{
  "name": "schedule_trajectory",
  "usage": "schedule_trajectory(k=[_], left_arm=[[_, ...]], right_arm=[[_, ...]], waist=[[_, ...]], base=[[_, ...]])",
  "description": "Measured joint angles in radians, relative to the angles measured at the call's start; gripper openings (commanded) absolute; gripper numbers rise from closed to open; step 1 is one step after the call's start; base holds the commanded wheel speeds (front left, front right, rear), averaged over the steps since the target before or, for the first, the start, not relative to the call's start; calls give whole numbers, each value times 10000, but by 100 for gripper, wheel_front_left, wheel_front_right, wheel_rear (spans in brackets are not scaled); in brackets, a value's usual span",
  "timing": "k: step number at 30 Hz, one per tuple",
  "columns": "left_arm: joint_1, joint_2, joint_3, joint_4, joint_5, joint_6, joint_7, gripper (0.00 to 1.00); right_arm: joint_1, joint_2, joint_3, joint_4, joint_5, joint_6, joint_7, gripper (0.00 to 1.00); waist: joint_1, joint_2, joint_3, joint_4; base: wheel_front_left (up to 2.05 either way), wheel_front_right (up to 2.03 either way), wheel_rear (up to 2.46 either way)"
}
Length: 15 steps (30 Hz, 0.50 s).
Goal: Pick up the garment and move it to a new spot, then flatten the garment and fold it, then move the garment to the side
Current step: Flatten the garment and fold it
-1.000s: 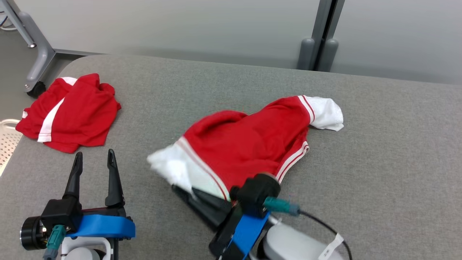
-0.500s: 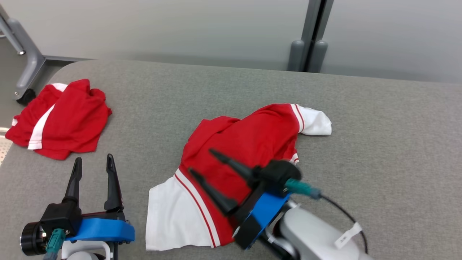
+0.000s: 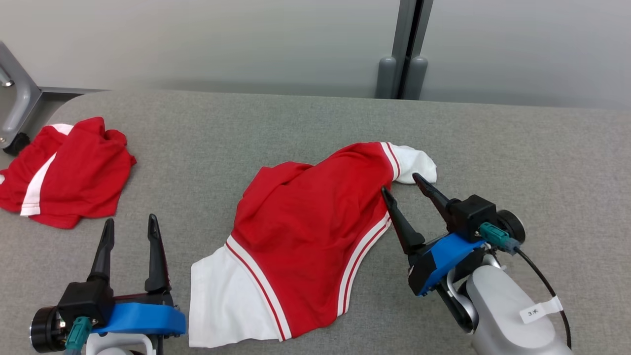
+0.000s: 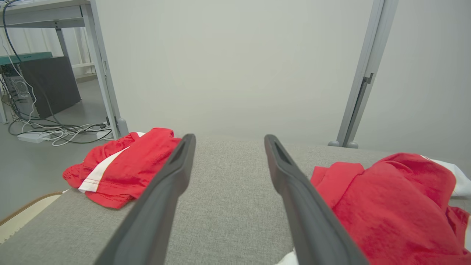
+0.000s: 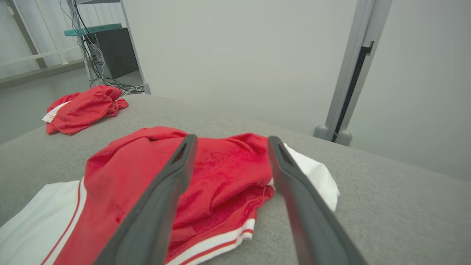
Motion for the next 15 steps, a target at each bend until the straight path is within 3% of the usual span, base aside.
schedule_trajectory(k=[6, 15], left_arm=[[-77, -2, -94, 10, -13, -17, 0, 100], [-451, -4, -387, 36, -169, -13, 0, 100]], right_arm=[[-426, 73, -261, 1551, -711, 0, 301, 100], [-1289, 226, -589, 3638, -805, 0, 213, 100]], waist=[[0, 0, 275, 108], [0, 2, 757, 531]], base=[[0, 0, 0], [0, 0, 0]])
